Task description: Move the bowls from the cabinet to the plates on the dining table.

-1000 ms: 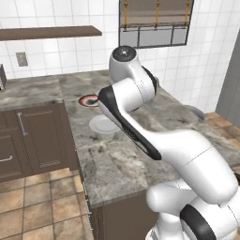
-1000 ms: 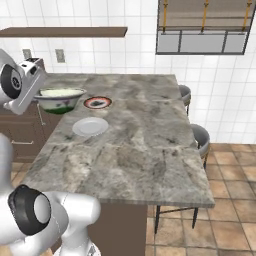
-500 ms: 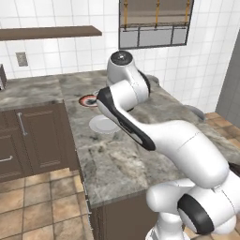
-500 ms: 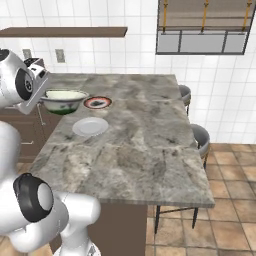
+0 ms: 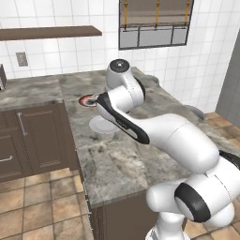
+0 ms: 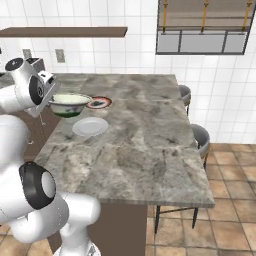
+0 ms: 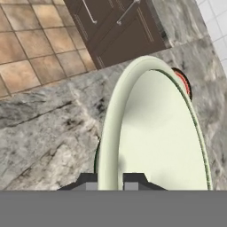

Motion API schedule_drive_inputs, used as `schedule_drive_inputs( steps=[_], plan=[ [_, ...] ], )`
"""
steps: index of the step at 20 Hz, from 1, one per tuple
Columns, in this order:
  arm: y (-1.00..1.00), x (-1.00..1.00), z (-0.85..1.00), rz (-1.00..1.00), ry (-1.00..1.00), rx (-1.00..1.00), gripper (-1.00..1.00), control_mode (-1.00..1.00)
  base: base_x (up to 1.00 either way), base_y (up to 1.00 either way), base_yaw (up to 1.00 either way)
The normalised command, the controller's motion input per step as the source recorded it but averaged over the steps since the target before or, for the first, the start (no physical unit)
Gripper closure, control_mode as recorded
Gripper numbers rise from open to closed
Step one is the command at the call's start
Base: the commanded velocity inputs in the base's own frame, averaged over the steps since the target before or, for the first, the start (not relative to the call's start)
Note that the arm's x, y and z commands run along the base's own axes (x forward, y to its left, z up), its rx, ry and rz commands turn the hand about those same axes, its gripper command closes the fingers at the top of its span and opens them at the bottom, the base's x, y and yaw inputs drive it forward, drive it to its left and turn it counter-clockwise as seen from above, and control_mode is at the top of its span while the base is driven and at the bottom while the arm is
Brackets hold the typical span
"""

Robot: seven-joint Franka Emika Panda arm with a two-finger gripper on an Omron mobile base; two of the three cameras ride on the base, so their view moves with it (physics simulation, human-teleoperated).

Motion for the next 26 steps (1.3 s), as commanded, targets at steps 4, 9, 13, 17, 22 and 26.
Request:
schedule_drive_inputs(
  steps=[4, 9, 13, 17, 22, 26],
  plan=[
    [0.01, 0.38, -0.34, 0.00, 0.00, 0.00, 1.00, -1.00, 0.00, 0.00, 0.00],
    [0.02, 0.36, -0.35, -0.01, 0.00, 0.00, 1.00, -1.00, 0.00, 0.00, 0.00],
    [0.01, 0.33, -0.31, -0.01, 0.00, 0.00, 1.00, -1.00, 0.00, 0.00, 0.00],
    [0.00, 0.29, -0.26, -0.01, 0.00, 0.00, 1.00, -1.00, 0.00, 0.00, 0.00],
    [0.03, 0.24, -0.25, -0.02, 0.00, 0.00, 1.00, -1.00, 0.00, 0.00, 0.00],
    [0.05, 0.23, -0.27, -0.02, 0.00, 0.00, 1.00, -1.00, 0.00, 0.00, 0.00]
  ],
)
